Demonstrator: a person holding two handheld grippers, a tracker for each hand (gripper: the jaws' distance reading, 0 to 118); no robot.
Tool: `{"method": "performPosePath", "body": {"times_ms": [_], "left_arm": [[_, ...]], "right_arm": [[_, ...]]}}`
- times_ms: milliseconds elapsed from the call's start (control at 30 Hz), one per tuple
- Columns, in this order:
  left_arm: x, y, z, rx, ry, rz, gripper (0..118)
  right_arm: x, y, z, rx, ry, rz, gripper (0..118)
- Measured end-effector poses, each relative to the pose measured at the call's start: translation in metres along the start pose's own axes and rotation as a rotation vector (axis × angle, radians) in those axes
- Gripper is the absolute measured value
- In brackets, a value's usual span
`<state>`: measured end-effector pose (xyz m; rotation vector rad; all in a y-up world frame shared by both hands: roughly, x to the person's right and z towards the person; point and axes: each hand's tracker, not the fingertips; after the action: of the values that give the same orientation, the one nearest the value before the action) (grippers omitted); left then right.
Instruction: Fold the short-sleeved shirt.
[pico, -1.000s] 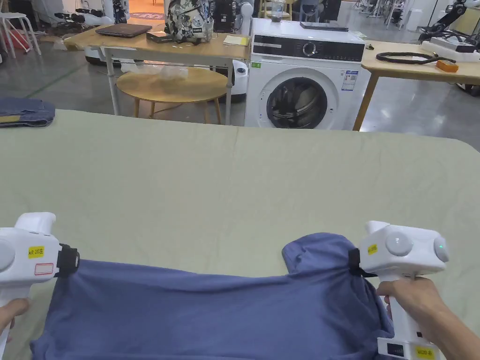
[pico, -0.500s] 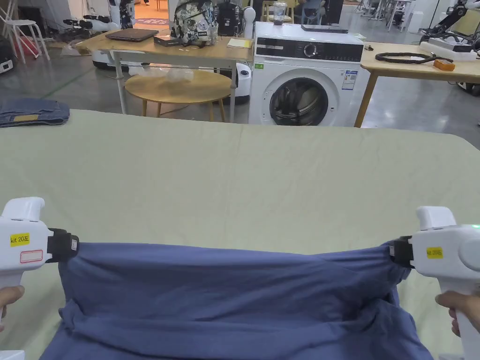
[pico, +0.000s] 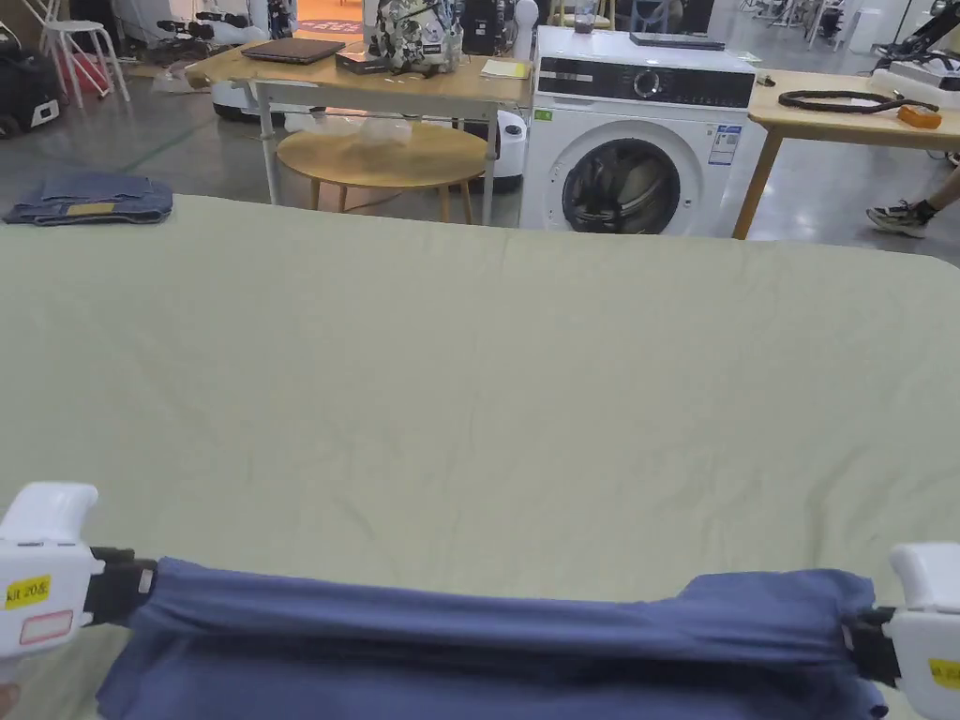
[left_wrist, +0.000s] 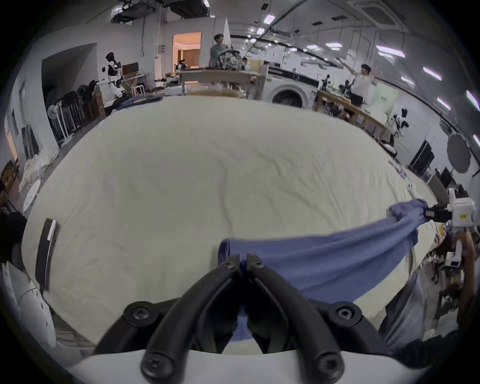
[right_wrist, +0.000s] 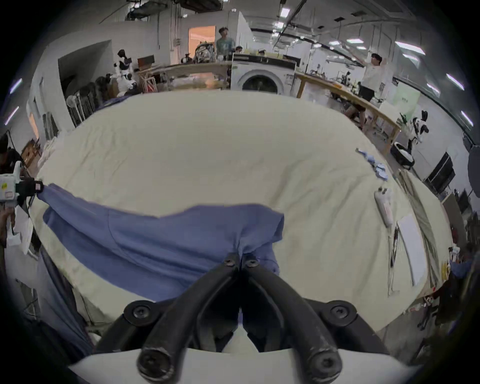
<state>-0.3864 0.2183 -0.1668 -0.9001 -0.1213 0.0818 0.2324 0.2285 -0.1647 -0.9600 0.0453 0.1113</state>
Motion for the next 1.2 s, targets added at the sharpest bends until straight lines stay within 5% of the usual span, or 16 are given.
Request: {"method": "performPosePath", "body": {"times_ms": [567, 633, 700, 733, 800, 1200], "left_arm": [[-0.007, -0.039, -0.033, -0.155, 0.013, 0.061, 0], [-0.010, -0.035, -0.026, -0.151, -0.004, 0.081, 0], [-0.009, -0.030, -0.018, -0.127, -0.010, 0.082, 11], [-0.006, -0.026, -0.013, -0.098, 0.000, 0.075, 26], [0.000, -0.018, -0.002, -0.037, 0.040, 0.059, 46], [0.064, 0.027, 0.012, 0.396, 0.070, 0.035, 46]], "right_arm": [[-0.009, -0.039, -0.051, -0.140, -0.052, 0.022, 1], [-0.011, -0.036, -0.042, -0.139, -0.056, 0.035, 17], [-0.013, -0.030, -0.033, -0.126, -0.081, 0.046, 53], [-0.014, -0.028, -0.027, -0.110, -0.098, 0.046, 69], [-0.016, -0.021, -0.013, -0.035, -0.133, 0.037, 70], [-0.082, 0.020, 0.011, 0.531, -0.123, -0.136, 69]]}}
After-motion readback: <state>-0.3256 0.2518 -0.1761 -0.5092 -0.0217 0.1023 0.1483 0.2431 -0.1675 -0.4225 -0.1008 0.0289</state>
